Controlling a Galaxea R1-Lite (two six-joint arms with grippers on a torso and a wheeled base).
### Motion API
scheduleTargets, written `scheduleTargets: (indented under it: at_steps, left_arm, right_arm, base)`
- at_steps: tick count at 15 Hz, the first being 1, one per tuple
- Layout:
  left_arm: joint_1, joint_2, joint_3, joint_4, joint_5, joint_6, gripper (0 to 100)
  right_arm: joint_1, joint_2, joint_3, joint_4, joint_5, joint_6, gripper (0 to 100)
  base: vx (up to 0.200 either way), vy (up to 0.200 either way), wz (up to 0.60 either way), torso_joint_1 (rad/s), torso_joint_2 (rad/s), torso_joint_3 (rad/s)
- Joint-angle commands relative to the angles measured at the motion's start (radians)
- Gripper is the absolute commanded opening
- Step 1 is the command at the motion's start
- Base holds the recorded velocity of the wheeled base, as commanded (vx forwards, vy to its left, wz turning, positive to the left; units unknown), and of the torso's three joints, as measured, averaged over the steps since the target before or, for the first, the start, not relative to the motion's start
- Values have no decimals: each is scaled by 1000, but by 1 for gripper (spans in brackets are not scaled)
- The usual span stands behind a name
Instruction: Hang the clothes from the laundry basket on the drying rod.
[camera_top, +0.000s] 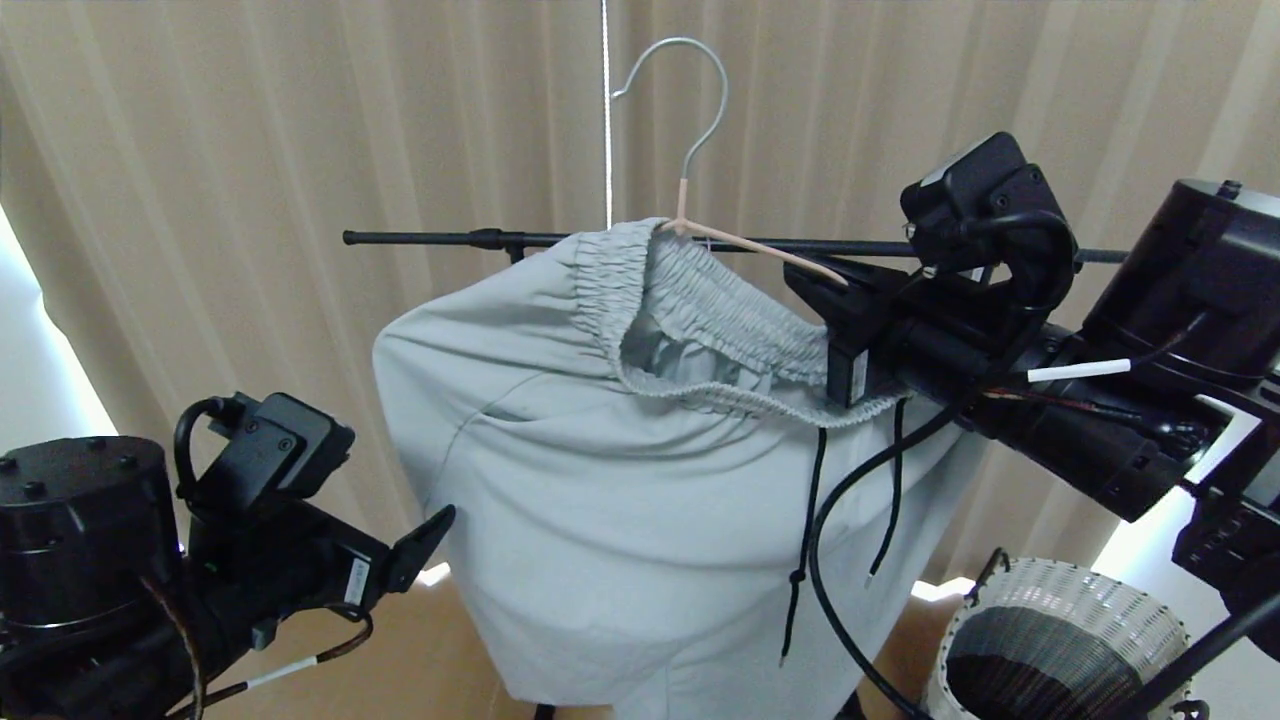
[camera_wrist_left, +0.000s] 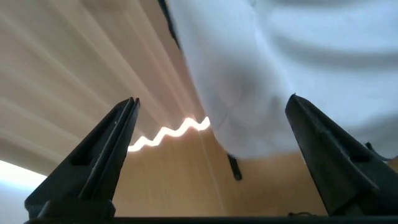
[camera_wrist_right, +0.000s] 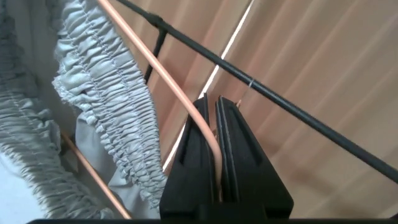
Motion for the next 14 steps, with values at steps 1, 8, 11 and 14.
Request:
scheduleTargets:
  at_steps: [1, 8, 11, 14]
  left_arm:
    - [3, 42, -23, -1, 1, -2, 100]
    - [24, 61, 12, -109, 1, -43, 0]
    - [79, 58, 60, -153, 1, -34, 0]
    - [193, 62, 104, -228, -2, -29, 0]
  right_arm:
    - [22, -23, 8, -1, 0, -1, 0]
    - [28, -24, 19, 4, -3, -1, 0]
    - [-17, -23, 25, 4, -5, -1, 0]
    - [-90, -18, 30, 5, -3, -2, 0]
  base:
    - [0, 0, 0, 0, 0, 0]
    - [0, 0, 0, 0, 0, 0]
    - [0, 0, 0, 0, 0, 0]
    - [0, 0, 0, 0, 0, 0]
